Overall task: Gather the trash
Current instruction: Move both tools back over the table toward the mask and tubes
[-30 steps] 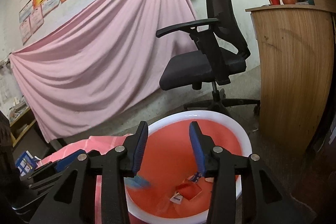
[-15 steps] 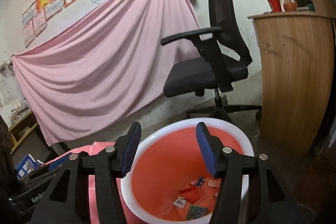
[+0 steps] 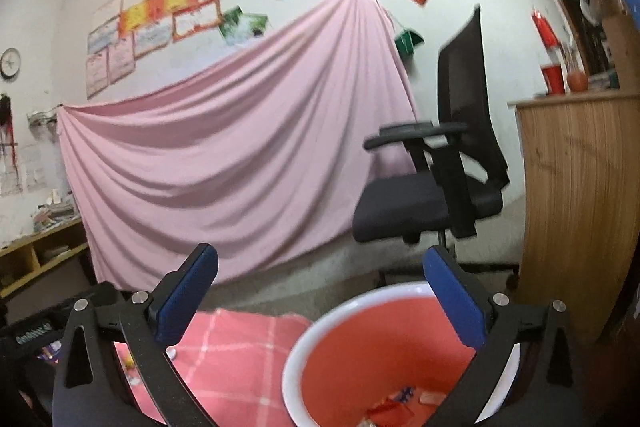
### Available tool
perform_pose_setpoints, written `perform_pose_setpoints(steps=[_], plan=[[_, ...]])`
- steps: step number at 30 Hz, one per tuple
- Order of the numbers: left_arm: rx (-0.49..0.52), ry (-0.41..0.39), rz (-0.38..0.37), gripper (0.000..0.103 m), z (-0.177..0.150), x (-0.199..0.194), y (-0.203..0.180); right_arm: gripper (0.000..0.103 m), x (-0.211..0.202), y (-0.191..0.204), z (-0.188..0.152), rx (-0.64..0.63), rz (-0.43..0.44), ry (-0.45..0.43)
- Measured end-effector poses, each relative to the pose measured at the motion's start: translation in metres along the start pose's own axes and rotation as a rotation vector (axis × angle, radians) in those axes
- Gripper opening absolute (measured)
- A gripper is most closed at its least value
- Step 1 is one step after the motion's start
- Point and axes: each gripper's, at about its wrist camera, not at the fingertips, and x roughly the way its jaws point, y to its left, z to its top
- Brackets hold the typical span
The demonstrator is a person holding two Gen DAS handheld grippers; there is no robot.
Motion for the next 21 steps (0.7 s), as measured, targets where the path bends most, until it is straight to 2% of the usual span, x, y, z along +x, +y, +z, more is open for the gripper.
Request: perform_pose_setpoints(steps=[4,9,15,21], plan=[[0.000,-0.087,0.064,0.102,0.000,-0.024,0.029,0.103,0.000,0.024,-0.001,-0.027,0.034,-0.041],[0.040,-0.136,0.138,0.102,-0.004,-0.050,0.063,0.103,0.000,0.057,-0.005,-0.056,0.095,-0.065],[0.063,-0.156,0.208,0.102,-0.011,-0.068,0.102,0.103,0.003,0.106,-0.018,-0.108,0.182,-0.052],[0.079,-0.132,0.264,0.102,-0.023,-0.080,0.142,0.103,0.016,0.152,-0.036,-0.151,0.294,0.035]])
